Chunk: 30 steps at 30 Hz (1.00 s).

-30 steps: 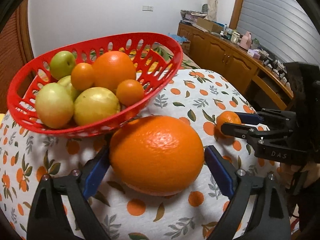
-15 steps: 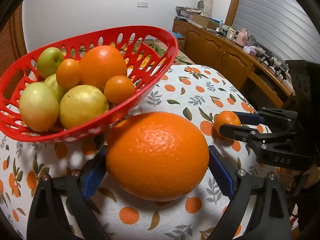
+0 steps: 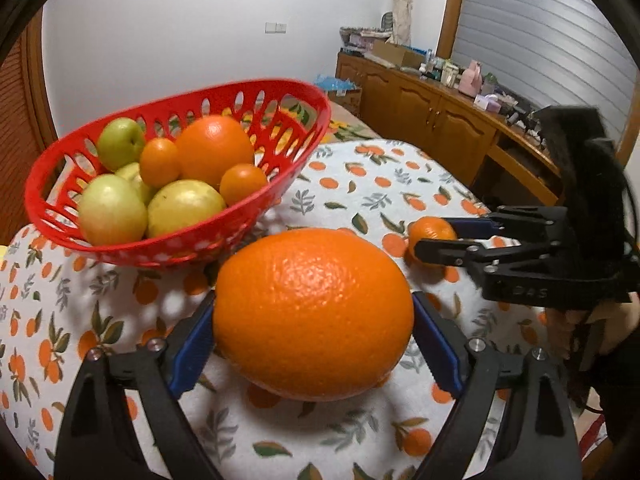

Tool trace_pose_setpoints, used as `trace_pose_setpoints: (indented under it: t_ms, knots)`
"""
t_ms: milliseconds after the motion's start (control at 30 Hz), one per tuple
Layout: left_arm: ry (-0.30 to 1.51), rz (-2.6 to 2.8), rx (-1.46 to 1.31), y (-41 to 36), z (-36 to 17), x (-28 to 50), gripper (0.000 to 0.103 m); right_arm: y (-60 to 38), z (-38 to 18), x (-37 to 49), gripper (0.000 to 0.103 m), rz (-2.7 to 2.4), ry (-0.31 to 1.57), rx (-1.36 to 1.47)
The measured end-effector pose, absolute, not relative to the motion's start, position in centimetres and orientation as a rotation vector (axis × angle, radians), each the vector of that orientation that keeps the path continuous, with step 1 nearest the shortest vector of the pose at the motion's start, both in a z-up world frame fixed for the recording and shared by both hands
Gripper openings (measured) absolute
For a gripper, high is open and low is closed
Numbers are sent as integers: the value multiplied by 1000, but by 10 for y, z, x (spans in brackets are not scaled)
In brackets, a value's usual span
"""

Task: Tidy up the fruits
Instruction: 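Lift and carry the large orange and mandarin over the red basket with both tools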

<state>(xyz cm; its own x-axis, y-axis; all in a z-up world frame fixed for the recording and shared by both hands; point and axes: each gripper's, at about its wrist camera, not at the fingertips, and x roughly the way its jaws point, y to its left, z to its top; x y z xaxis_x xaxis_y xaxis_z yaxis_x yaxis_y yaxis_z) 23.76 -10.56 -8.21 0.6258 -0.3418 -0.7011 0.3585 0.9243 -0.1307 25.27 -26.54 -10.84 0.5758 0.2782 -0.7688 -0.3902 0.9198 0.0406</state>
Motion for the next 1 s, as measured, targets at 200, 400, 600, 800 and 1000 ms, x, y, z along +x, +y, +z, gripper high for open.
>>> trace_pose_setpoints:
  t_ms: [200, 400, 600, 800, 1000]
  knots:
    - [742, -418, 5, -96, -54, 216, 90, -260, -89, 243, 42, 407, 827, -128]
    - [683, -423, -5, -81, -24, 201, 90, -252, -60, 236, 42, 430, 761, -118]
    - [634, -405, -8, -66, -3, 196, 90, -237, -32, 232, 42, 467, 697, -123]
    - [591, -367, -35, -43, 11, 196, 90, -216, -11, 236, 42, 512, 649, -146]
    - [579, -330, -48, -22, 15, 201, 90, -189, -4, 247, 42, 545, 628, -176]
